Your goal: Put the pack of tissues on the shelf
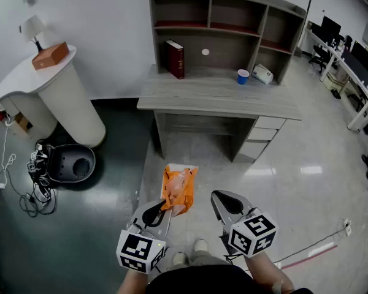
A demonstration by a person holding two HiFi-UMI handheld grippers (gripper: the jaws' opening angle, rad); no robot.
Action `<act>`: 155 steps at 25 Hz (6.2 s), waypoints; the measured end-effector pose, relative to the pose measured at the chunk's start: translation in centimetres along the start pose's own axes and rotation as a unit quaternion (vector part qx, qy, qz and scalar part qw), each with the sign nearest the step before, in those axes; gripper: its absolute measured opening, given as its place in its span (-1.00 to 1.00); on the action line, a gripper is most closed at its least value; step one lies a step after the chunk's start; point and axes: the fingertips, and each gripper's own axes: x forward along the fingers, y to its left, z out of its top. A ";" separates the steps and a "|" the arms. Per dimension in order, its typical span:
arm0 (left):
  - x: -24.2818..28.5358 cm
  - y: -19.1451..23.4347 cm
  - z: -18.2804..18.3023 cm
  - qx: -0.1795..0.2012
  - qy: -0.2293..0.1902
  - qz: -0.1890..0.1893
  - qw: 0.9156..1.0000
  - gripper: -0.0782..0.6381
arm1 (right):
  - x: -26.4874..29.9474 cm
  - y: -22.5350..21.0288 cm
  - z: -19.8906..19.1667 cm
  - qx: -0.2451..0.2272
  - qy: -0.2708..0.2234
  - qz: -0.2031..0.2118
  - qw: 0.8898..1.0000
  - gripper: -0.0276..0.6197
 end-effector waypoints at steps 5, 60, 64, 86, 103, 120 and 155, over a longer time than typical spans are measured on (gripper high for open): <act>1.3 -0.2 0.2 -0.002 0.001 0.003 1.000 -0.77 | 0.3 -1.2 0.4 0.010 -0.005 0.006 1.000 -0.91; 20.9 16.0 8.4 -0.001 0.001 -0.017 1.000 -0.77 | 20.6 -13.6 10.6 0.010 0.017 -0.004 1.000 -0.91; 21.8 18.4 9.0 -0.001 -0.002 -0.022 1.000 -0.77 | 23.2 -13.7 11.3 0.011 0.018 -0.006 1.000 -0.91; 26.5 25.9 12.1 0.001 -0.014 -0.028 1.000 -0.77 | 31.4 -16.0 16.0 -0.021 0.017 -0.015 1.000 -0.91; 36.5 28.6 18.1 0.003 -0.017 0.009 1.000 -0.77 | 37.0 -24.5 22.9 -0.049 0.007 0.030 0.998 -0.91; 44.4 29.2 22.0 0.016 -0.026 0.025 0.999 -0.77 | 39.1 -31.5 26.4 -0.054 0.000 0.048 0.997 -0.91; 50.0 41.8 38.6 0.057 -0.113 -0.031 0.991 -0.77 | 50.0 -33.0 36.5 -0.060 -0.032 0.020 0.997 -0.91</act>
